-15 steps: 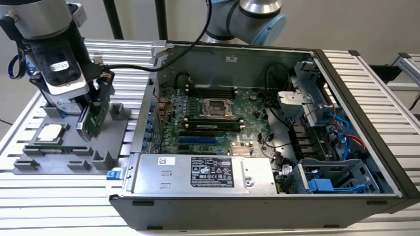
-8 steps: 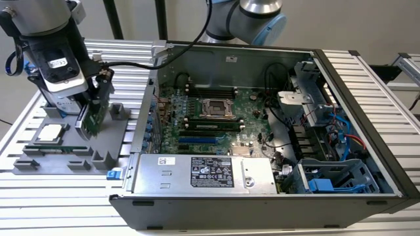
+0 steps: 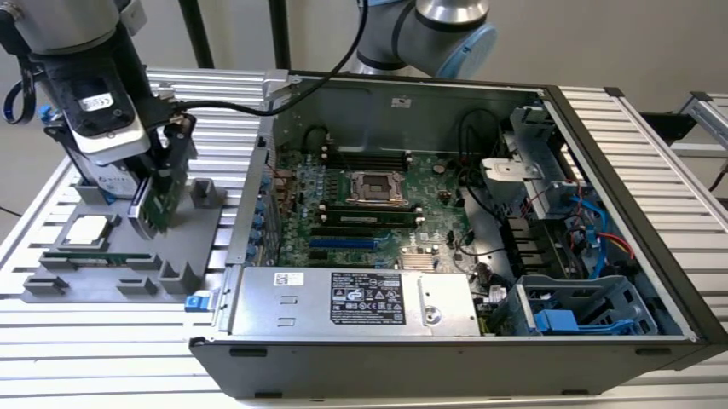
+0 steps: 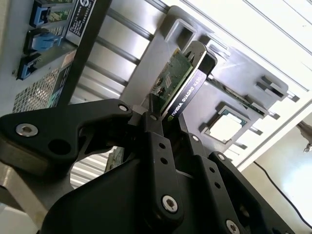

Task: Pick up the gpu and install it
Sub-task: 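Pick up the gpu and move the gpu toward the slot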

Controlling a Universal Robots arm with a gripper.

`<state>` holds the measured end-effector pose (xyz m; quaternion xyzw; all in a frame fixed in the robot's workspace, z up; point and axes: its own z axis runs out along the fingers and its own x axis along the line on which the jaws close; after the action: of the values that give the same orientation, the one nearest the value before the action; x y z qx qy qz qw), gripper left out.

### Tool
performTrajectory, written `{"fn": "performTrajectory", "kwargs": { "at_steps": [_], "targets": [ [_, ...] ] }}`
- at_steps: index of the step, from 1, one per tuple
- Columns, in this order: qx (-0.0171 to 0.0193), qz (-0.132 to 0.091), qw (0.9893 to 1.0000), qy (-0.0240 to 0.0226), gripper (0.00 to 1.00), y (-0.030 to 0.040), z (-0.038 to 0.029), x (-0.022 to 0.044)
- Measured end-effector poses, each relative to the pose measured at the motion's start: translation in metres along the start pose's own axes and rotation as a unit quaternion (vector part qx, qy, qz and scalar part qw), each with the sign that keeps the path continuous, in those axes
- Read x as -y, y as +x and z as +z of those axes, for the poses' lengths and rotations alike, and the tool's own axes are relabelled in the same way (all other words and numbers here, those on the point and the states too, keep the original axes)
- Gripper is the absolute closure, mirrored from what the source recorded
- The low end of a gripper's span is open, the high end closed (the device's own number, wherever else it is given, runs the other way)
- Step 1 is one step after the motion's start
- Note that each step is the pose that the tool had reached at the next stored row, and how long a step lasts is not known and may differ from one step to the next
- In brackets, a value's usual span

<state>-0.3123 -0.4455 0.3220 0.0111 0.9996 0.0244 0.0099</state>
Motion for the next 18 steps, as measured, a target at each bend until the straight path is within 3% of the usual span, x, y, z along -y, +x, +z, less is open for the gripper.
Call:
{"fn": "performTrajectory", "kwargs": {
  "at_steps": [18],
  "targets": [
    [0.0,0.0,1.0,0.0,1.0,-0.0002,-0.0126,-0.0006]
  ]
}}
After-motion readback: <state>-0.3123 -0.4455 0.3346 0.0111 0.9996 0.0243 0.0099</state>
